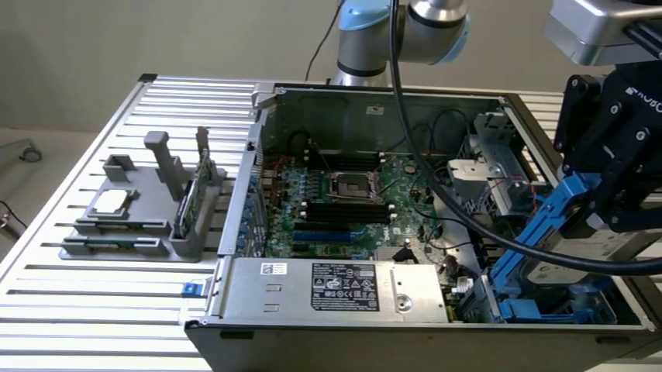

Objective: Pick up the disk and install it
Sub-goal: 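Insert the disk into the insertion slot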

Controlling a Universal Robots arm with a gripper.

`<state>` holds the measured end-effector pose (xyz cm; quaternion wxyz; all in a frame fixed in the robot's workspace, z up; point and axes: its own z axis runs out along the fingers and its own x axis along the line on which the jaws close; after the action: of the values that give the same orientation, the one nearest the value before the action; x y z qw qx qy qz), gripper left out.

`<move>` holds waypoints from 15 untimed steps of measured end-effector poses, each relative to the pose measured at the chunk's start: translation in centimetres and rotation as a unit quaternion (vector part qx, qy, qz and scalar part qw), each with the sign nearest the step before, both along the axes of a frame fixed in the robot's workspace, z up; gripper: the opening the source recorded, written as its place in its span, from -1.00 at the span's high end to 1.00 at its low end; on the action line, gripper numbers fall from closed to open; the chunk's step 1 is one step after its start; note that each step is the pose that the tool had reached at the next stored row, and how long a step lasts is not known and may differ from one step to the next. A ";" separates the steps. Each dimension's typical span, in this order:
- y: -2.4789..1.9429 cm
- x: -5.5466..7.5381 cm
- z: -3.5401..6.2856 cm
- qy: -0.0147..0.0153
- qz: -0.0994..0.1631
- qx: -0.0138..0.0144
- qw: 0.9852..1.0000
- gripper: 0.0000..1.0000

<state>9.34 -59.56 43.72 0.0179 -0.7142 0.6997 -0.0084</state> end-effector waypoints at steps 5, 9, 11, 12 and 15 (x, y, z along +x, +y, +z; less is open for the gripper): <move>-0.01 0.0 -0.32 0.000 0.000 0.000 1.000 0.35; -0.01 0.0 -0.47 0.001 0.000 0.001 1.000 0.35; -0.01 0.0 -0.54 0.001 0.000 0.001 1.000 0.35; -0.01 0.0 -0.57 0.001 0.000 0.001 1.000 0.35; -0.01 0.0 -0.69 0.002 0.000 0.002 1.000 0.35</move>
<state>9.33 -59.56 43.03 0.0185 -0.7141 0.6997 -0.0056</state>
